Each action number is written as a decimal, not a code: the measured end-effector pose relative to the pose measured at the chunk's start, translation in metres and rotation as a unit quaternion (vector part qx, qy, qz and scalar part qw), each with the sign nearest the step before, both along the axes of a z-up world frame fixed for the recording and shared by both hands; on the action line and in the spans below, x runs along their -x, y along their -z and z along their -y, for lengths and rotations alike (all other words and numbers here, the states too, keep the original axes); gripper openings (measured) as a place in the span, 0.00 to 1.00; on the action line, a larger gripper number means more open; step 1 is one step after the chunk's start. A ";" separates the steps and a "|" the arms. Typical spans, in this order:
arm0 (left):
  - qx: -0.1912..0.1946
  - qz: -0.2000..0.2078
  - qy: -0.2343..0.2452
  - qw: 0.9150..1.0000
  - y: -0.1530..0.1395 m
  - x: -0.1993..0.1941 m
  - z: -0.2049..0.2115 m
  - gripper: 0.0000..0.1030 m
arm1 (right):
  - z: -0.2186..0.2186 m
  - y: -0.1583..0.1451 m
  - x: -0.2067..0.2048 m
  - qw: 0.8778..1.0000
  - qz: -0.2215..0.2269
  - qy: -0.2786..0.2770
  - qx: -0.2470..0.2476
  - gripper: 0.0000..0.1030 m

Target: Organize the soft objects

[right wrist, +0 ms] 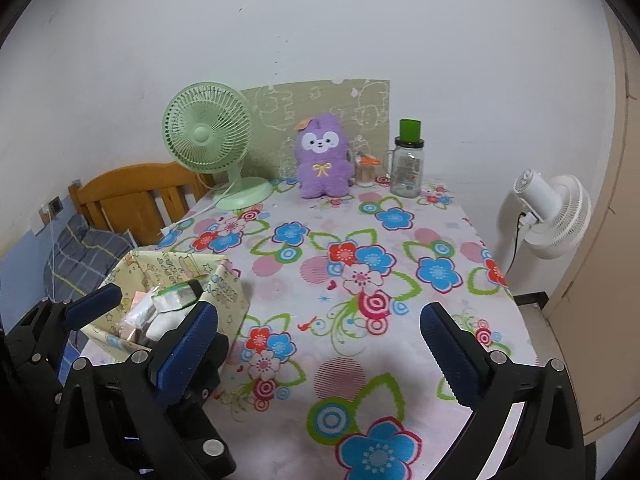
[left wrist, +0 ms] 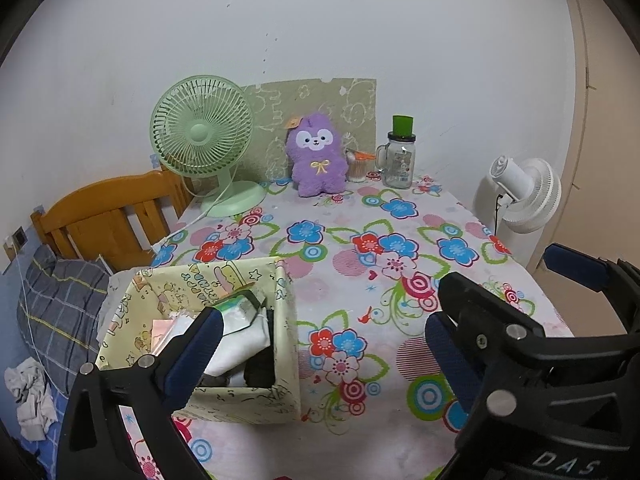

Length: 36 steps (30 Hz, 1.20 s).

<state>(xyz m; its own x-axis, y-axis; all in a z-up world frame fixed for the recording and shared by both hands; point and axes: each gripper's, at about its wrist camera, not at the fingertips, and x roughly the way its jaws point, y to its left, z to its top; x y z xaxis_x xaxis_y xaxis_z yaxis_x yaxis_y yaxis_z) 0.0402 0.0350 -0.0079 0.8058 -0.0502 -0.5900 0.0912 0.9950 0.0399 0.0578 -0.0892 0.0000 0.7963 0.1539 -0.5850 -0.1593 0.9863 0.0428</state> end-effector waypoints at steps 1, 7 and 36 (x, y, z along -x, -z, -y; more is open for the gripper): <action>0.000 0.001 0.000 1.000 0.000 0.001 0.001 0.99 | 0.002 0.000 0.002 1.000 0.001 0.002 0.001 1.00; -0.002 0.007 -0.004 1.000 -0.001 0.010 0.006 0.99 | 0.016 -0.001 0.011 1.000 0.007 0.014 0.005 1.00; -0.002 0.048 -0.005 0.999 -0.005 0.033 -0.009 1.00 | 0.032 -0.013 0.052 0.995 0.066 0.058 0.042 1.00</action>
